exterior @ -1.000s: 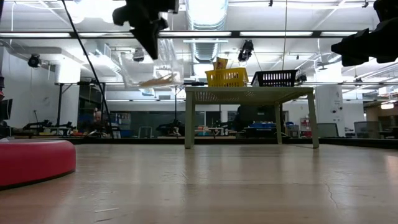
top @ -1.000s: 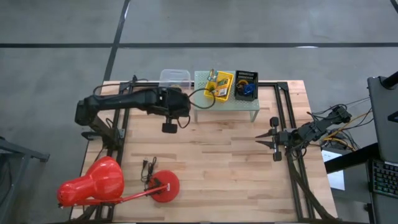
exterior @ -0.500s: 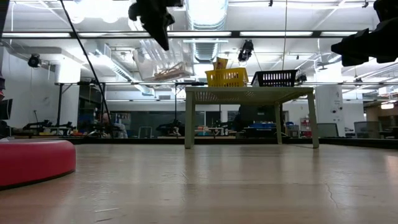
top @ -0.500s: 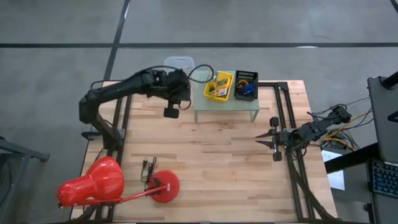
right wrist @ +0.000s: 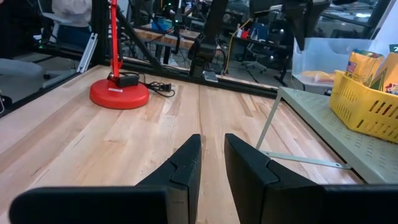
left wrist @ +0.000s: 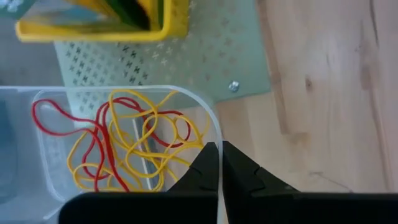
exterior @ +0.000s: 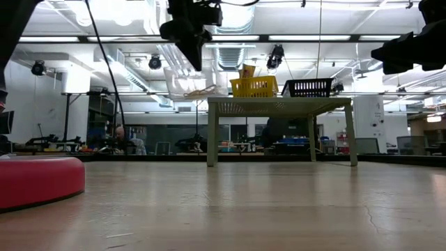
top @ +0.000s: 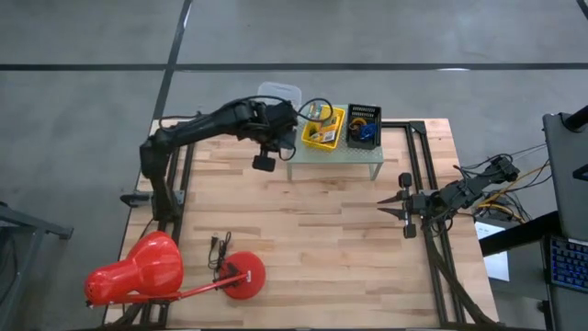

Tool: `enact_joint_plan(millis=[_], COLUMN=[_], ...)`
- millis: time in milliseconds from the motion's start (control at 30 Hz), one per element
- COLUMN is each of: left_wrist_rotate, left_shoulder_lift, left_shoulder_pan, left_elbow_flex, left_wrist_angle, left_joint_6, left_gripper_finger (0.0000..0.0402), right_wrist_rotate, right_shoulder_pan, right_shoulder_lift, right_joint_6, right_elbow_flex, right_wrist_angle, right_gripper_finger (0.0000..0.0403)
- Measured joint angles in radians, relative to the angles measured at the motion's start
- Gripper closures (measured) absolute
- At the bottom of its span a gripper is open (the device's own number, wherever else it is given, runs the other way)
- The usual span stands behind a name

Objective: Pick & Place Office Desk Supplies
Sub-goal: Put the transparent bin with the rubber bands on the shelf

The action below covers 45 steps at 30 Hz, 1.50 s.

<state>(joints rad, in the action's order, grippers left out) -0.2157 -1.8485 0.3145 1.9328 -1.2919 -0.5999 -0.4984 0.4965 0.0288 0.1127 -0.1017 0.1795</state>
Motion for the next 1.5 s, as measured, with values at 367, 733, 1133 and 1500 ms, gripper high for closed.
enact_joint_plan(millis=[367, 733, 1133, 1500], left_wrist_rotate=[0.05, 0.093, 0.18, 0.209], left_shoulder_lift=[-0.022, -0.022, -0.034, -0.034], left_shoulder_pan=[0.001, -0.025, -0.035, -0.047], left_elbow_flex=[0.019, 0.019, 0.018, 0.018], left_wrist_angle=[0.011, 0.077, 0.105, 0.16], left_joint_6=[-0.059, -0.018, 0.078, 0.085], left_gripper_finger=[0.0399, 0.0399, 0.0399, 0.0399], right_wrist_rotate=[0.0, 0.0, 0.0, 0.0], right_shoulder_pan=[0.001, 0.001, 0.001, 0.001], right_shoulder_lift=[0.0, 0.0, 0.0, 0.0], right_joint_6=[0.0, 0.0, 0.0, 0.0], right_elbow_flex=[0.0, 0.0, 0.0, 0.0], right_wrist_angle=[0.0, 0.0, 0.0, 0.0], right_gripper_finger=[0.0335, 0.0335, 0.0335, 0.0335])
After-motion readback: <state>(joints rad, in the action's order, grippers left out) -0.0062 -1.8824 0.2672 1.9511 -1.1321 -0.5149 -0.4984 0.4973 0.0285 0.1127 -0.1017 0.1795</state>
